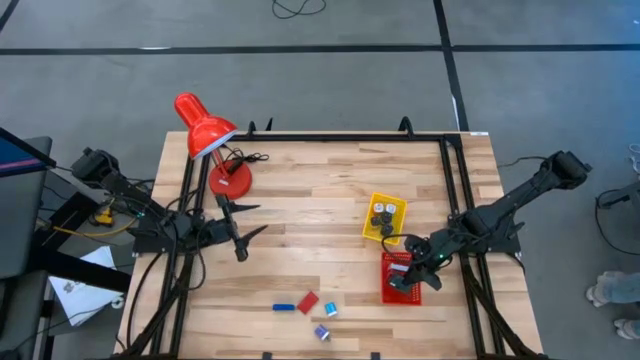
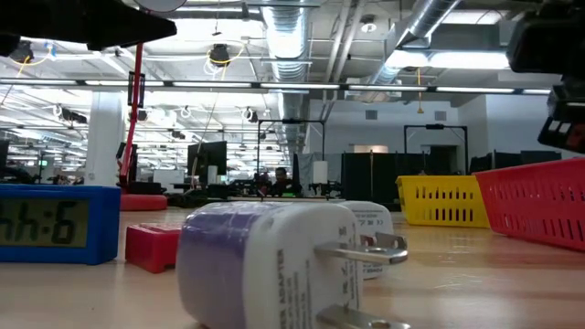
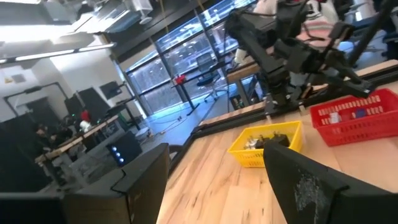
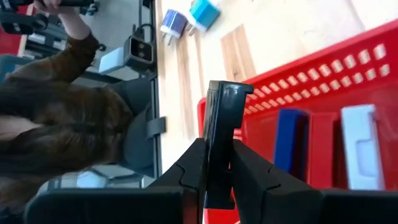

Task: Pick & Place Office items
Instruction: Put the black digital timer into the red bin

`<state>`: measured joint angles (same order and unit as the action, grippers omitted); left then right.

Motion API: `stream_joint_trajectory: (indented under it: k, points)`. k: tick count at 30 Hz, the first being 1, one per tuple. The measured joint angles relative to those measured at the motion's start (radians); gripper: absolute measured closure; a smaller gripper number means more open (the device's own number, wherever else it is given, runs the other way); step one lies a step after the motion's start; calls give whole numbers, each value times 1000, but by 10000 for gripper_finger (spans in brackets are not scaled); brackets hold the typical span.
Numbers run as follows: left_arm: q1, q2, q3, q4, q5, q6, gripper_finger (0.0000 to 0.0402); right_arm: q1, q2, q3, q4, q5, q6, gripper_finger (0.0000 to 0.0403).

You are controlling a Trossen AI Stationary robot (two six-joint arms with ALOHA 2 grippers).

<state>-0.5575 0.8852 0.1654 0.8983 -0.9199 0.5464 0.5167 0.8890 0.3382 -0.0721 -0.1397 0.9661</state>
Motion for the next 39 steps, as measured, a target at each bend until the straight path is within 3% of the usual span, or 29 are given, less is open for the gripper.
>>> stream_joint_trajectory:
  k: [9,20,25,31,39]
  points:
    - [68,0,0,-1,0,-6,147,30,24,0,-3,57,-23,357]
    - [106,0,0,-1,0,-6,148,139,170,6,25,167,89,361]
    - [125,0,0,-1,0,-6,147,166,230,75,11,176,46,361]
    - [139,0,0,-1,0,-6,147,179,333,181,-205,201,52,361]
    - [138,0,0,-1,0,-6,147,184,477,253,-209,194,9,361]
